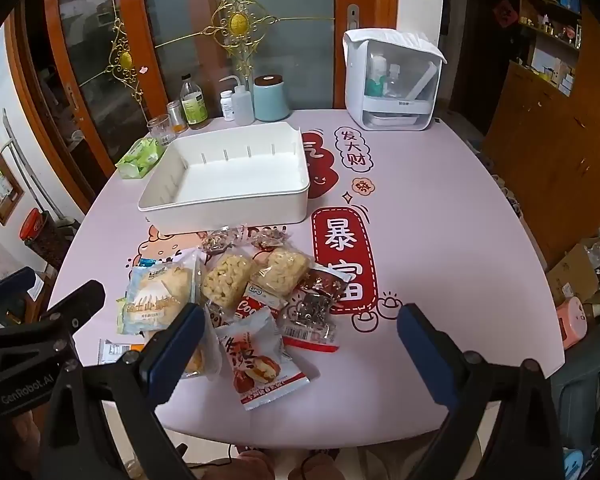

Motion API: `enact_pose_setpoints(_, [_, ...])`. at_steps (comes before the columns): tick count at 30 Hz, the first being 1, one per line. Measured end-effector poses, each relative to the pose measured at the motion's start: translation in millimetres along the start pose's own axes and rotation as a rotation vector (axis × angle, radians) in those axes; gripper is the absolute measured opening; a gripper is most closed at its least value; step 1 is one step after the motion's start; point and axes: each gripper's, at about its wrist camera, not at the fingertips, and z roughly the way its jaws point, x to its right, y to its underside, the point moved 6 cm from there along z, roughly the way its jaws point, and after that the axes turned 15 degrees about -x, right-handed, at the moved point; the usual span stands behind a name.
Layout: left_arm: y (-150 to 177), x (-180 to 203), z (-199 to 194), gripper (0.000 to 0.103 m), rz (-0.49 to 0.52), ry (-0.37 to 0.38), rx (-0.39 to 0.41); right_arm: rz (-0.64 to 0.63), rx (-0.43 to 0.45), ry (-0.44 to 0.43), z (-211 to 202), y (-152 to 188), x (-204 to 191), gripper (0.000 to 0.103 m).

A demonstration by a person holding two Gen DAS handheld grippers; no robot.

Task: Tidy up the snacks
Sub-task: 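Move left tool toward white-orange bar while right tool approaches red-white pastry bag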

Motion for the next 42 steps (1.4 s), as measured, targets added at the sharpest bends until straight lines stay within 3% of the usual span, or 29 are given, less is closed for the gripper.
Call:
enact_pose_setpoints(10, [-6, 0, -2, 0.100, 0.006, 0.019, 0.008, -0.070, 0.034, 0.049, -5, -16, -12, 0.098])
enact_pose_setpoints(15, [-7, 6, -9, 0.100, 0.047, -0.011, 0.015, -0.099, 0.039, 0.015, -9, -16, -21, 0.098])
enact_pose_setpoints(19, [-5, -9, 2, 0.100, 0.041, 0.009, 0.014, -0.111, 0.066, 0.012, -15, -16, -27, 0.098])
enact_pose_setpoints(25, [-9, -15, -6, 0.100, 0.077, 0.014, 0.075, -0.157, 0.103, -0.029, -29, -30, -32, 0.098])
enact_pose_setpoints(29, [-15, -24, -16, 0.100, 0.136, -0.027, 0.130, -0.214, 0.135, 0.012, -36, -38, -35, 0.098])
enact_pose_setpoints(35, [-26, -44, -14, 0.100, 0.165, -0.032, 0.097, -0.321, 0.143, 0.109, -35, -38, -48, 0.098])
enact_pose_setpoints(42, [-24, -53, -17, 0.100, 0.212, -0.053, 0.145, -0.340, 0.108, 0.080, -13, -27, -61, 0.098])
